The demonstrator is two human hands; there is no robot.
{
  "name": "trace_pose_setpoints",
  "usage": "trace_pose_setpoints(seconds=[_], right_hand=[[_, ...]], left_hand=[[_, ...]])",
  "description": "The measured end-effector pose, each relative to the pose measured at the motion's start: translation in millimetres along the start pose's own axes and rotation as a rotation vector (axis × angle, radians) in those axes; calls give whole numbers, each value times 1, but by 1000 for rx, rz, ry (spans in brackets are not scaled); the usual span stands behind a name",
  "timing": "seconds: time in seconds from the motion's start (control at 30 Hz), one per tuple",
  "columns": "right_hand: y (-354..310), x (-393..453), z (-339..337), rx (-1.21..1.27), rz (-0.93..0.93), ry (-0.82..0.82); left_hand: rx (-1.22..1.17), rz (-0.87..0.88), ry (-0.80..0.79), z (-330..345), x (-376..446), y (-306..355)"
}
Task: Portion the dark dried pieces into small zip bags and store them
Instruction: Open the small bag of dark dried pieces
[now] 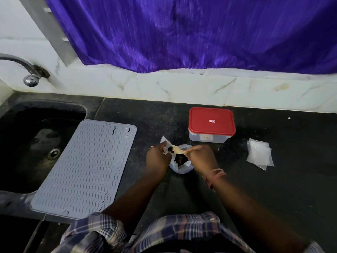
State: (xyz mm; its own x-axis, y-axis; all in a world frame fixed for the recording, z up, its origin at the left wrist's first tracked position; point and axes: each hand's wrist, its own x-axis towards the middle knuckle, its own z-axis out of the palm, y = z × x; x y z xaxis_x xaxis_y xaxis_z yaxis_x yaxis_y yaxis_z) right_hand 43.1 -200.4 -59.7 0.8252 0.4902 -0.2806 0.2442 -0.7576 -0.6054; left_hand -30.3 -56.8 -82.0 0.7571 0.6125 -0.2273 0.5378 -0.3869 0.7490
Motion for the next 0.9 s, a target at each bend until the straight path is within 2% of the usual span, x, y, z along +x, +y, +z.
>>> trace_pose_setpoints(seconds=[0.1,0.17,0.23,0.3,0.43,0.57,0.73,0.9], right_hand=[[-7,-2,6,195,122,181],[-13,-5,9,91,-7,224],[-16,-13,13,-106,-196,203],[-14,-16,16,-320,-357,277],[3,-18,28,-541,-551,382],[12,-15,30,-395,-501,360],[14,-18,16,20,-327,437],[31,-23,11,14,-125,451]], left_hand=[[-13,24,-1,1,-2,3],[-34,15,-4,2,-2,1],[-56,-8,-1,3,-3,1],[-94,-41,8,4,-1,-2],[-147,-127,-9,5,3,-4],[-200,-137,-18,7,4,-7],[-173,-204,56,6,9,-14],[-203,-360,112,9,12,-18]])
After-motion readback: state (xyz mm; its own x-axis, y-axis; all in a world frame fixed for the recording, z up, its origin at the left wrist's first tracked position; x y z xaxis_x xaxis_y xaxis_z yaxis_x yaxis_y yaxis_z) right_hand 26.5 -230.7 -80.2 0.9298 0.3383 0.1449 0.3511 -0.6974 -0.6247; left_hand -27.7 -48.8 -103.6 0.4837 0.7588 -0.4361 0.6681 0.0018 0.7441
